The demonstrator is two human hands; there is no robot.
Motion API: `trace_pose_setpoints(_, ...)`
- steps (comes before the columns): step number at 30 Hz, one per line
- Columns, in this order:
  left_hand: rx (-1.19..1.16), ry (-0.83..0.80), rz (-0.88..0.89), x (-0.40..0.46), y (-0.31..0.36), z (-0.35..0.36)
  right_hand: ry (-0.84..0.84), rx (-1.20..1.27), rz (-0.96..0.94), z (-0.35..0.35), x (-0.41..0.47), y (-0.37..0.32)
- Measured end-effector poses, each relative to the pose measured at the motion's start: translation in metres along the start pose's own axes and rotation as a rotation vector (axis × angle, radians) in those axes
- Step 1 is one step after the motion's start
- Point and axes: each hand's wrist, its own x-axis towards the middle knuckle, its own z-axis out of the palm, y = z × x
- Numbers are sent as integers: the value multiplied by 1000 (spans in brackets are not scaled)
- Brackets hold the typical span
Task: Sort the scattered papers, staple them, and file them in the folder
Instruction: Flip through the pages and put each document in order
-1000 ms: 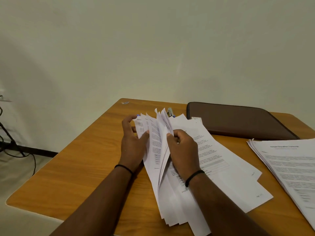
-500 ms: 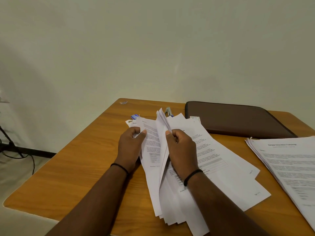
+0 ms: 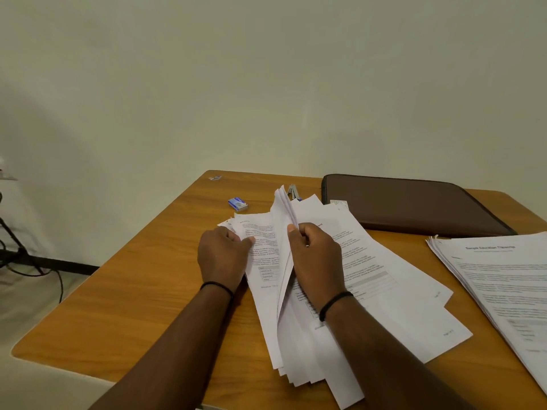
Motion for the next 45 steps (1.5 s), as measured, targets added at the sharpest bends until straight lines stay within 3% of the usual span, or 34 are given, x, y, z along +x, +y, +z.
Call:
trace_pose_setpoints(8,-80,-219,-78,4,8,-10,-36,62,-51,-5,-10,-5)
trace_pose_setpoints(16,-246,-141,-109,-3,10,-12,-271,-235,-25,-8,-12,-8)
trace_pose_setpoints(24,-344,-188,-127,2,12,-15,-169,-499,-186,2,-18,-16)
trace_pose_setpoints(28,-276,-59,-26,3,18,-27,-140,-633,-167,-3,-15,-14)
trace_pose_setpoints(32,-126,140,189,11,33,-64,-148,-729,-154,-6,-15,-18)
trace_pose_setpoints(36,-46,232,358,21,56,-102,-196,-763,-104,-8,-18,-20)
trace_pose_setpoints(41,-32,387,476,16,79,-147,-161,-754,-134,-9,-21,-30)
trace_pose_setpoints(45,-67,507,566,5,96,-175,-108,-609,-37,-11,-17,-15)
